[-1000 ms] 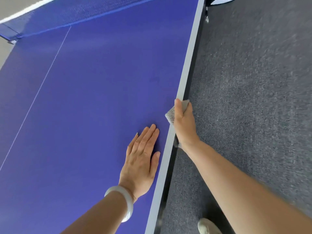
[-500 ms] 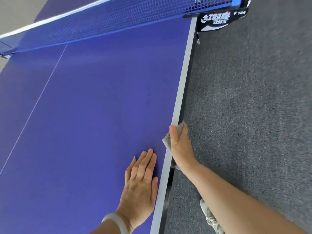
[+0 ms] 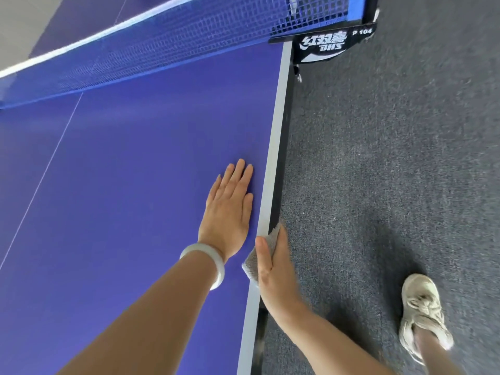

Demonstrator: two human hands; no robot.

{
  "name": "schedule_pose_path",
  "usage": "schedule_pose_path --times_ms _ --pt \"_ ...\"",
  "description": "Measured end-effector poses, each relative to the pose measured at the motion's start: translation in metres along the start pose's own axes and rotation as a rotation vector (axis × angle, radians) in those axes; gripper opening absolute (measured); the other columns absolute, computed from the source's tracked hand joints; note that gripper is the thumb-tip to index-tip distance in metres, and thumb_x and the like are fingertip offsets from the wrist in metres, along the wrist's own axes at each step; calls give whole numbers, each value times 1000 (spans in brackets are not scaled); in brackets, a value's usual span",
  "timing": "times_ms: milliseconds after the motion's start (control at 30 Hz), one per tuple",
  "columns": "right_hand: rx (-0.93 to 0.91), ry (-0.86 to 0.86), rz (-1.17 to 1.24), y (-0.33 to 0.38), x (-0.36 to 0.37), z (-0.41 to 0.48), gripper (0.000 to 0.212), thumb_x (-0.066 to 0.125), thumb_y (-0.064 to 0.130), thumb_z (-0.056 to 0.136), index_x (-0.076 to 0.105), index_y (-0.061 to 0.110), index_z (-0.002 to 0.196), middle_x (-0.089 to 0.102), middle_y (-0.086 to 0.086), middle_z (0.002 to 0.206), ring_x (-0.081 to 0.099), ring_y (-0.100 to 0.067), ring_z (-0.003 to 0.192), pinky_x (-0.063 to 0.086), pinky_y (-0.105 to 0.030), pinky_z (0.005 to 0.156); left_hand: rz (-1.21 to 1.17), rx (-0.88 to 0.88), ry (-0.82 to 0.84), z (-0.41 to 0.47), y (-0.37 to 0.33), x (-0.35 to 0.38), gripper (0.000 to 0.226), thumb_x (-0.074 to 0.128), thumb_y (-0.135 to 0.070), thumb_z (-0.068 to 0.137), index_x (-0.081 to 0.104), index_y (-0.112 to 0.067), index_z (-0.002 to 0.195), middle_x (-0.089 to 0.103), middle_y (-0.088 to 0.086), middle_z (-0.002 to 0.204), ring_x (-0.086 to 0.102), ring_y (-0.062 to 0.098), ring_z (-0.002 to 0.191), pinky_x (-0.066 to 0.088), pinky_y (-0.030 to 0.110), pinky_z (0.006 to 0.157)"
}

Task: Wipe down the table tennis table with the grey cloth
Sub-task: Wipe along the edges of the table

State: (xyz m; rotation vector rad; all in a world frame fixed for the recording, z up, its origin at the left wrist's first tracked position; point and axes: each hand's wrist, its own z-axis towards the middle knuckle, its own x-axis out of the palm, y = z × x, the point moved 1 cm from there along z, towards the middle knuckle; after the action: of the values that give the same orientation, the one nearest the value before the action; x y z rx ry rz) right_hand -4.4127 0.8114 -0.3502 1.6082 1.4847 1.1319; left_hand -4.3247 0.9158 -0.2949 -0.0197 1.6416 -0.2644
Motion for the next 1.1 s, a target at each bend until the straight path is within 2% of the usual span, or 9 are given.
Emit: schedule_pose_path --times_ms 133,300,400,500,600,667,800,933,1100 --pt "41 -19 114 3 6 -1 73 36 69 91 16 35 152 23 26 154 19 20 138 18 -10 115 -33 -6 -18 -1 3 2 52 24 -23 104 23 -20 156 16 -5 164 7 11 152 8 34 125" --pt "12 -125 80 46 -4 93 58 39 50 101 37 11 144 51 -8 141 46 -20 134 34 -39 114 -69 -3 -11 0 3 3 51 27 -19 104 26 -18 156 17 -5 164 8 9 152 10 36 125" --pt "33 -116 126 72 -14 150 64 38 51 102 25 16 155 41 -9 150 40 -20 139 28 -35 118 -59 -6 -22 0 4 3 52 25 -20 104 26 -18 156 18 -4 164 9 10 152 13 38 124" --pt "-71 -97 139 63 -8 121 65 40 45 104 13 22 159 36 2 147 34 -8 138 24 -40 122 -53 5 -29 -1 4 5 53 22 -22 103 26 -18 155 18 -4 164 9 11 152 14 39 124" --pt "-162 -78 117 30 3 49 67 39 55 97 8 39 154 11 26 160 9 10 146 12 -25 123 -53 15 -44 1 4 5 53 21 -23 103 25 -19 156 16 -6 164 8 10 152 11 34 123" --pt "-131 -60 111 24 4 40 64 39 60 95 7 46 150 6 34 157 5 15 144 11 -19 121 -47 21 -50 2 4 6 52 20 -23 104 24 -20 156 16 -7 164 9 10 152 10 33 123" --pt "-28 -95 122 56 -8 120 67 42 45 103 12 23 158 22 4 162 23 4 141 18 -22 117 -75 20 -40 2 5 4 52 23 -21 103 24 -20 155 17 -6 164 9 10 152 10 34 123" --pt "9 -111 128 85 -19 173 70 41 50 102 12 23 159 30 -4 157 38 -14 137 29 -27 111 -57 7 -25 2 3 3 52 23 -23 103 22 -21 155 17 -7 164 8 10 152 11 35 123" --pt "-46 -163 85 52 0 89 75 36 60 96 15 26 159 31 13 150 29 17 129 20 -8 106 -59 16 -31 2 4 4 54 27 -15 102 22 -22 156 15 -8 164 8 11 152 10 34 123"
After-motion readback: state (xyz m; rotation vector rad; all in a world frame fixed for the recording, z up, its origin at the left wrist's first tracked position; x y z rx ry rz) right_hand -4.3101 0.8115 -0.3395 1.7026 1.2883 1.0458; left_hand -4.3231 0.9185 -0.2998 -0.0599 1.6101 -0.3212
